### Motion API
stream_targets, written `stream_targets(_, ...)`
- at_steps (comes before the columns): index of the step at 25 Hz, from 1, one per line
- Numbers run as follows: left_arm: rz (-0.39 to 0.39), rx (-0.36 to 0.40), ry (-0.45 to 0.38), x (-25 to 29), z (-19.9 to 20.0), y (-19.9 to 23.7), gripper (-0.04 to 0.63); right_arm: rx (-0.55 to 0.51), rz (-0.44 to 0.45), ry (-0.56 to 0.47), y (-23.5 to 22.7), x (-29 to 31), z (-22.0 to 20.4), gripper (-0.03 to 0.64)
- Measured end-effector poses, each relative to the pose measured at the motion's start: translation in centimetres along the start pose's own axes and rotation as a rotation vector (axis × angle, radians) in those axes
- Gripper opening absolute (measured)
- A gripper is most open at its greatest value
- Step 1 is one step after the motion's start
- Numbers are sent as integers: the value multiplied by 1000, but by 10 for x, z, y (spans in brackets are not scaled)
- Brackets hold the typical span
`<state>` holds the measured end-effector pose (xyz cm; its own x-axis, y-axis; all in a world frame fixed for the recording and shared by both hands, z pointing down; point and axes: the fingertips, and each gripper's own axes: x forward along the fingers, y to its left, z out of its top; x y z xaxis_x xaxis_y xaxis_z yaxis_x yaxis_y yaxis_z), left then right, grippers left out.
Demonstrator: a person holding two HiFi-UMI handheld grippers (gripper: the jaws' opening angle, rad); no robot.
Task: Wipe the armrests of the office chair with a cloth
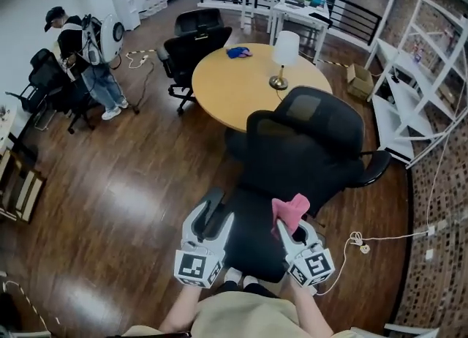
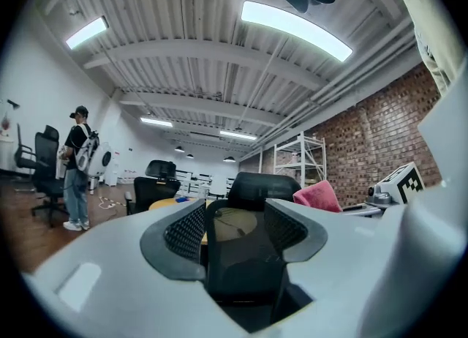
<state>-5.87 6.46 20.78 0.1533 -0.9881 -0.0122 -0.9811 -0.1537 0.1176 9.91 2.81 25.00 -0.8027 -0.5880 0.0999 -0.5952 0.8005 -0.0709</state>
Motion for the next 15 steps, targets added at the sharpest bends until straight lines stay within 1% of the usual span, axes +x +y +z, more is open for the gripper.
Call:
stream_targets(5, 150, 19, 21, -41, -2, 17, 222, 17, 149, 14, 28, 19, -5, 68)
stream_targets(7, 222, 27, 27, -61, -5, 24, 216, 23, 233, 37, 43, 24, -14, 69)
stream_targets(10, 322, 15, 31, -84, -14, 33, 216, 50, 356, 88, 61, 28, -38, 69)
stream_targets(12, 370, 9, 33, -98, -17, 33, 216, 52, 418, 127, 70, 28, -56, 71)
stream_targets(15, 402, 8, 39, -109, -24, 29, 215, 46, 470, 189, 75, 35, -84, 71)
